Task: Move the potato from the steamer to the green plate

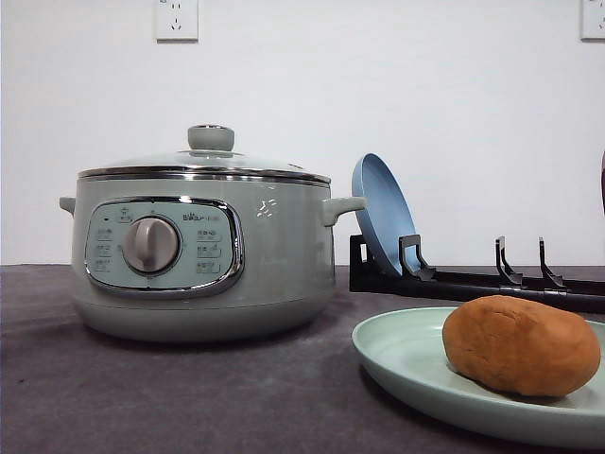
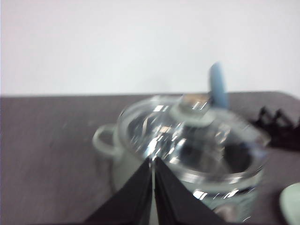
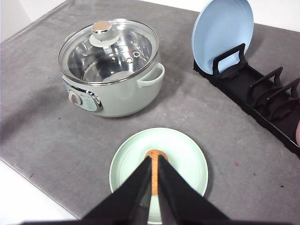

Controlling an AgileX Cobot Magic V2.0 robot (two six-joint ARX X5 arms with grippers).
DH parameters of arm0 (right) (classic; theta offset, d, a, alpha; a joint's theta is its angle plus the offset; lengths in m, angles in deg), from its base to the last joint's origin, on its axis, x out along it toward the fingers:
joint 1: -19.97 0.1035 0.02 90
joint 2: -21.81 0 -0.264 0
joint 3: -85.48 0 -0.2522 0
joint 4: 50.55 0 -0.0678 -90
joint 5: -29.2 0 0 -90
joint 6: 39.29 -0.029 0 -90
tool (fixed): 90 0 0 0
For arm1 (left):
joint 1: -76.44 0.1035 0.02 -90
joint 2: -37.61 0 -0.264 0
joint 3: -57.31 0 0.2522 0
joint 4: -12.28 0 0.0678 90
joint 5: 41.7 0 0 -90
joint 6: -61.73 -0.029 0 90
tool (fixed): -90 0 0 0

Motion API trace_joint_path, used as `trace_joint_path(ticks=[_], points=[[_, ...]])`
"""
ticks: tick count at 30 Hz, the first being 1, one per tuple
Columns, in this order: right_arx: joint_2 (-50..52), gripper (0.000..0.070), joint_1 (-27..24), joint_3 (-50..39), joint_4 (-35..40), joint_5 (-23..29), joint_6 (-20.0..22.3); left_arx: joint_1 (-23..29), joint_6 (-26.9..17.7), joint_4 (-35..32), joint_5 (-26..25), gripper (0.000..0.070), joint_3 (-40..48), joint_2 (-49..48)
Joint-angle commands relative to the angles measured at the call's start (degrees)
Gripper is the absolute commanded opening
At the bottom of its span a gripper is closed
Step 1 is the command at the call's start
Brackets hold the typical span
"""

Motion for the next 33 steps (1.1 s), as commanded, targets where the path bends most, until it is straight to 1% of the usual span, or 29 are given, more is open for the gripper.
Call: trace_joint_path(ticks=[1,3,6,11,15,23,33], points=[[-0.37,0.0009,0.24,0.9,0.63,0.03,-0.11,1.03,-0.98,-2.51,2.21,0.0,4.09,-1.71],[-0.37,0.0009,0.24,0.9,0.63,0.03,-0.11,2.22,-0.84,-4.73,4.14,0.0,8.02,-3.76],[-0.37,0.0009,0.24,0.9,0.63,0.03,-0.11,3.41,0.37,-6.08,6.25,0.0,11.9,-5.97],[-0.37,0.0009,0.24,0.9,0.63,0.03,-0.11,3.79,0.56,-7.88,10.97,0.0,16.09,-7.72],[-0.37,0.0009,0.24,0.9,0.63,0.03,-0.11,3.79,0.56,-7.89,12.94,0.0,18.33,-8.4],[-0.37,0.0009,0.24,0.9,0.63,0.03,-0.11,3.79,0.28,-6.36,14.4,0.0,19.37,-8.4],[-0.37,0.0009,0.24,0.9,0.63,0.03,-0.12,3.76,0.3,-6.47,14.41,0.0,19.37,-8.4]])
